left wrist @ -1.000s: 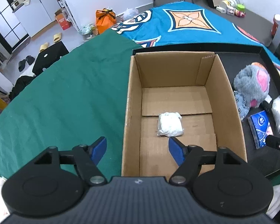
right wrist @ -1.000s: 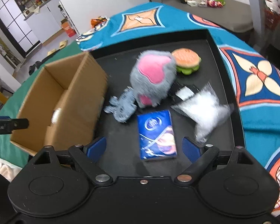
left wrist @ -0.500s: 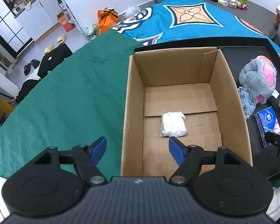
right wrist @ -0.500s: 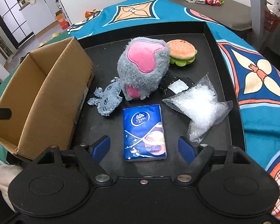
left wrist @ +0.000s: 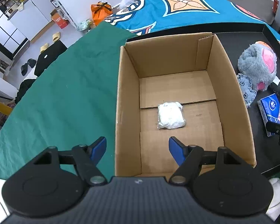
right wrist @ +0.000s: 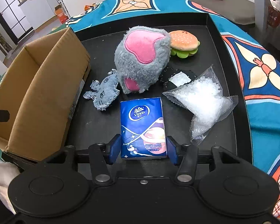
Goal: Organize soft objects
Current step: 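Move the right gripper back to the tray and grasp the blue tissue pack, then carry the blue tissue pack with the right gripper into the box and release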
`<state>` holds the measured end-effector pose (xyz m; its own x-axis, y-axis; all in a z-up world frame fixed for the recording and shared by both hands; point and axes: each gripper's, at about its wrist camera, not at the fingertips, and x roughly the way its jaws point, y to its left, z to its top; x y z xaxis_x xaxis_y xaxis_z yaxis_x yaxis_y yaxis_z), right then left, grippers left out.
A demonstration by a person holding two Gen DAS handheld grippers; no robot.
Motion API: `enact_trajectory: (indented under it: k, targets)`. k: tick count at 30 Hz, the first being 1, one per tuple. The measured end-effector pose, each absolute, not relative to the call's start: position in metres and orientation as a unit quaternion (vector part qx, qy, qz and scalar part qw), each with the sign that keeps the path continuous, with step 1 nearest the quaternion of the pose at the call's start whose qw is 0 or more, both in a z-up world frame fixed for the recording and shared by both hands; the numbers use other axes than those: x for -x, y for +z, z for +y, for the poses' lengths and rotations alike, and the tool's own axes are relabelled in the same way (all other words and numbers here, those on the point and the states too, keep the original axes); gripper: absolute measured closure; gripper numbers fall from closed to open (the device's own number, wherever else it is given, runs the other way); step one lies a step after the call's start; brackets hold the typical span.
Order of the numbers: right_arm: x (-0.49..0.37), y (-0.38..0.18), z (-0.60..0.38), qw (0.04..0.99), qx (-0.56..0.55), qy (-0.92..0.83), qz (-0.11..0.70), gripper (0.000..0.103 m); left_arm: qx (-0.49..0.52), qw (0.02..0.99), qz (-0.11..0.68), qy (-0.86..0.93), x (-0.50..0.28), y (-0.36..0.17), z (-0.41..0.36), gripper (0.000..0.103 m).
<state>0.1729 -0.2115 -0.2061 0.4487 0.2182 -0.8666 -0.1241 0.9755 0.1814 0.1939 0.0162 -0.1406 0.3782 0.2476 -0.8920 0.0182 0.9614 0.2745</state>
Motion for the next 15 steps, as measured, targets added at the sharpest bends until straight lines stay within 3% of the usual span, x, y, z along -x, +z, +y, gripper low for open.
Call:
enact_trajectory:
  k: [15]
  targets:
    - [-0.174, -0.159, -0.205, 0.872, -0.057, 0.104, 0.475, 0.053, -0.101, 0.836, 0.534, 0.076, -0.188, -0.131, 0.023, 0.031]
